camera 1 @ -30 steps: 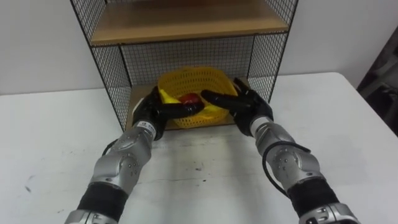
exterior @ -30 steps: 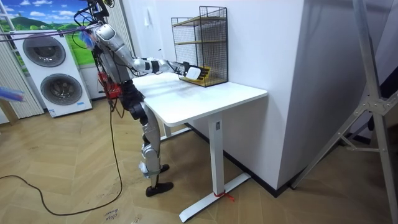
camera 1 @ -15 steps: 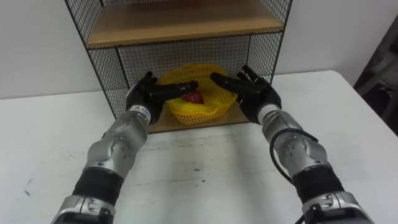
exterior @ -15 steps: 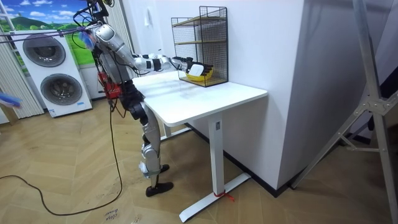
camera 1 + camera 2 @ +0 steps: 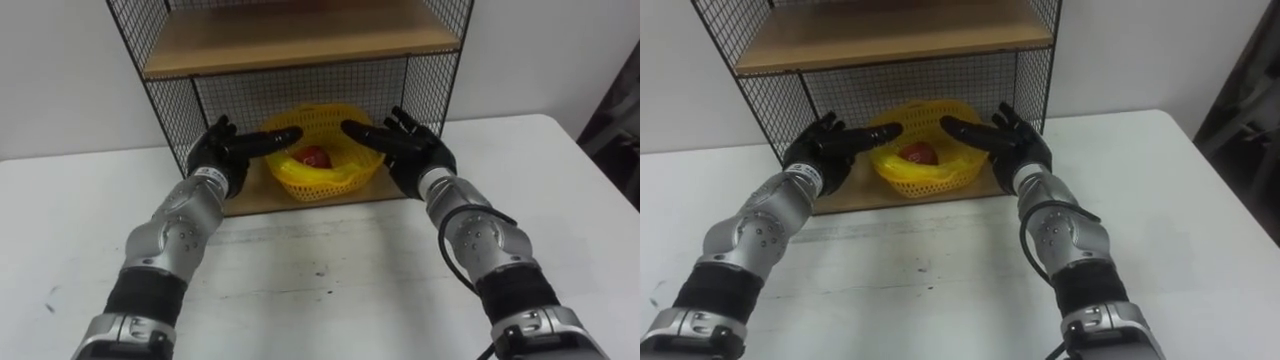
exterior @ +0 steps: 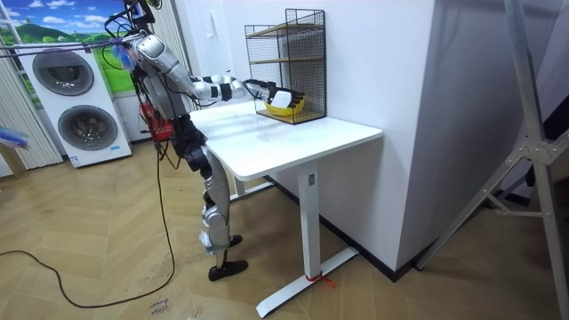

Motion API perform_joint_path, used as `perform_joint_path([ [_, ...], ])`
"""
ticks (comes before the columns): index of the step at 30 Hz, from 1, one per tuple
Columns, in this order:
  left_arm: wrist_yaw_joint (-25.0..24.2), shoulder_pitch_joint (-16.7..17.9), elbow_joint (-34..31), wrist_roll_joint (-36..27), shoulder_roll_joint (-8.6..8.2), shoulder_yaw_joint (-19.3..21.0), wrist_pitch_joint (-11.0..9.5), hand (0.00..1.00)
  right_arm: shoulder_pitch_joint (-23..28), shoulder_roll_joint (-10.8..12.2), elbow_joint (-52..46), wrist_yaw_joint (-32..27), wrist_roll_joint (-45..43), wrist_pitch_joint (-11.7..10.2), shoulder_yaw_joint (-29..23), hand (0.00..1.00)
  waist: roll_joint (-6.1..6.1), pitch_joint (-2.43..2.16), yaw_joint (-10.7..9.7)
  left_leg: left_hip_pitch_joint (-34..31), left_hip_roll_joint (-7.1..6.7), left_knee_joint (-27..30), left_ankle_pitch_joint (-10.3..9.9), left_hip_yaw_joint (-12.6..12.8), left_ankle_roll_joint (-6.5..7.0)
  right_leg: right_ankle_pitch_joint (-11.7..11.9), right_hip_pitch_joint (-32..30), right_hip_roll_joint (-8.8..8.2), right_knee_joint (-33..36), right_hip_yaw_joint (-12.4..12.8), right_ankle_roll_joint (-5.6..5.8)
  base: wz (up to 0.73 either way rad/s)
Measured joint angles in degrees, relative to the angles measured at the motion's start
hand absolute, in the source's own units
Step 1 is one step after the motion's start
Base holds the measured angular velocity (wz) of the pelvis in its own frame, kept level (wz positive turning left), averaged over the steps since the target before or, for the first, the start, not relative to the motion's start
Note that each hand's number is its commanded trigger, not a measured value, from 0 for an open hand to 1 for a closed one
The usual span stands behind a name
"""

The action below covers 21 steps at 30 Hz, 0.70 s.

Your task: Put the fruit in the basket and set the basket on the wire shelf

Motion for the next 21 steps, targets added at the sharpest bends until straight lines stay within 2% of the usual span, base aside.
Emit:
perform_joint_path([
  [3,-0.1,0.0,0.0,-0.9,1.33,0.7,0.1,0.00,0.0,-0.2,0.0,0.6,0.1,0.3,-0.7,0.00,-0.02,-0.01,0.2,0.2,0.00,-0.1,0.0,0.0,-0.10,-0.2,0.1,-0.01,0.1,-0.1,-0.05,0.00],
  [8,-0.3,-0.1,0.0,-1.1,1.50,0.7,0.1,0.00,0.0,-0.3,0.0,1.4,0.0,0.3,-0.8,0.00,-0.03,-0.01,0.0,0.1,-0.02,-0.2,0.1,-0.1,-0.09,-0.2,0.3,-0.02,0.1,-0.1,-0.07,0.00],
  [11,-1.3,-0.1,-0.7,-1.0,1.95,0.9,0.1,0.00,-0.2,-0.3,-0.8,3.0,-4.2,0.3,-0.8,0.00,-0.23,-0.20,0.1,-0.5,0.06,-0.2,-0.1,0.0,-0.39,-0.2,-0.7,0.02,0.0,-0.1,-0.04,0.00],
  [17,-2.4,-0.9,-1.2,-0.9,2.31,0.9,0.0,0.00,-0.3,-0.8,-5.6,4.2,-11.2,0.2,-0.6,0.00,-0.48,-0.18,0.8,-0.8,-0.02,-0.7,0.6,0.3,-0.13,-0.2,-1.6,-0.08,0.7,0.3,-0.15,-0.03],
  [21,-2.9,-0.8,-3.2,0.3,2.26,0.8,0.0,0.00,-0.1,-1.6,-8.7,4.8,-13.6,0.2,-0.6,0.00,-1.88,-0.20,1.5,-0.6,0.11,-1.1,0.6,0.2,-0.41,-0.5,-1.7,-0.06,0.7,-0.1,-0.42,0.02],
])
